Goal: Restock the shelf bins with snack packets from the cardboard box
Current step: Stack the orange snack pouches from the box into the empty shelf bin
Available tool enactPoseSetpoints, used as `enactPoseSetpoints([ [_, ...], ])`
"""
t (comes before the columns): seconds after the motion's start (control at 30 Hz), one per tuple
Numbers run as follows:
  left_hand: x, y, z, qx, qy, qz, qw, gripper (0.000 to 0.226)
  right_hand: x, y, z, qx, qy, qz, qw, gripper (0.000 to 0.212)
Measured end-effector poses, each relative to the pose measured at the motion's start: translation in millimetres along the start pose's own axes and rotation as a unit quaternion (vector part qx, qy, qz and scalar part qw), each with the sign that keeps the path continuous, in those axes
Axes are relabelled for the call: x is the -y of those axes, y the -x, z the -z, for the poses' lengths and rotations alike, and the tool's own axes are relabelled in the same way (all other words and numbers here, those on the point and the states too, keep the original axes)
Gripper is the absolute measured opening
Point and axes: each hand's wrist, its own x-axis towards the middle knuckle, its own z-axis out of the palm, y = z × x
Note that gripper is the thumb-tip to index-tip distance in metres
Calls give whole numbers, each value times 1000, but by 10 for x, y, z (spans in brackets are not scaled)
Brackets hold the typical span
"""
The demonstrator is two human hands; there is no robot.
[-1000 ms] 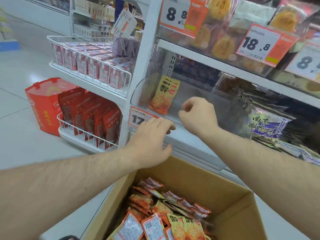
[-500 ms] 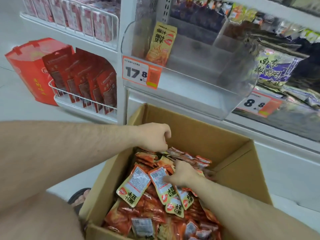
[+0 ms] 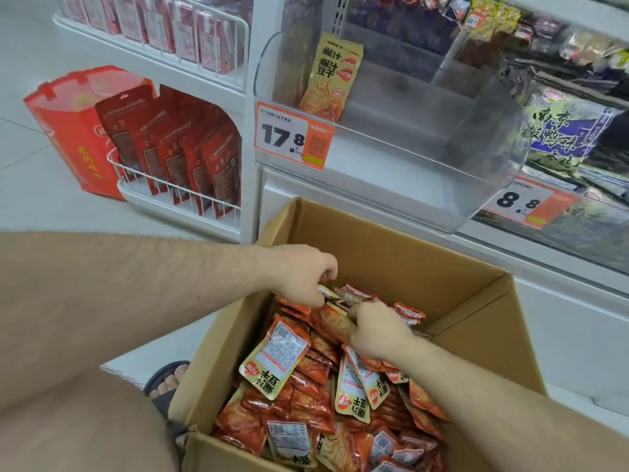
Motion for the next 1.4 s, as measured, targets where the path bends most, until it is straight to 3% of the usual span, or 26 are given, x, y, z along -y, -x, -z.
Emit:
enactPoseSetpoints([
  [0.1,-84,5,18,39,-29,-12,999,73,144,133,423,13,-23,114,993,19],
  [0.2,-99,19,73,58,-74,11,995,55,306,152,623,-13,-183,151,971,11],
  [0.23,-69,34,115,50,-85,25,995,48,326,122,625,-12,-297,137,945,9],
  [0.3,32,79,199,20,-77,59,995,40,308,-4,520,6,-545,37,837,15],
  [0.33,94,98,232,0,-60,77,995,37,271,-99,401,12,-625,-35,779,20],
  [0.37,156,116,258,-19,-30,93,995,34,236,-186,262,17,-649,-109,753,25],
  [0.43,250,158,285,-54,66,131,988,28,211,-291,-102,70,-577,-219,784,31],
  [0.47,291,174,285,-69,116,147,980,25,247,-315,-300,120,-522,-246,808,33],
  [0.53,354,211,273,-84,198,168,962,19,373,-347,-629,181,-466,-275,821,33],
  [0.67,409,287,237,-82,300,190,931,18,567,-461,-966,126,-505,-332,787,27],
  [0.8,435,356,228,-96,349,202,910,20,619,-459,-955,74,-545,-341,762,2],
  [0.9,486,399,218,-94,393,214,889,16,484,-373,-740,30,-565,-290,772,11],
  [0.97,514,423,212,-88,444,218,865,15,293,-306,-537,-84,-506,-200,835,17],
  [1.03,521,436,210,-74,497,211,838,19,87,-100,-266,-240,-372,-96,891,19],
  [1.1,498,444,218,-55,546,193,814,23,-3,195,45,-374,-299,26,878,21],
  [1.17,435,454,244,-33,592,165,788,30,-17,436,287,-466,-265,143,832,28],
  [1.23,347,471,284,-17,626,140,767,39,20,560,368,-495,-242,228,803,31],
  [1.4,126,583,379,16,650,85,755,58,164,623,395,-477,-210,328,788,24],
])
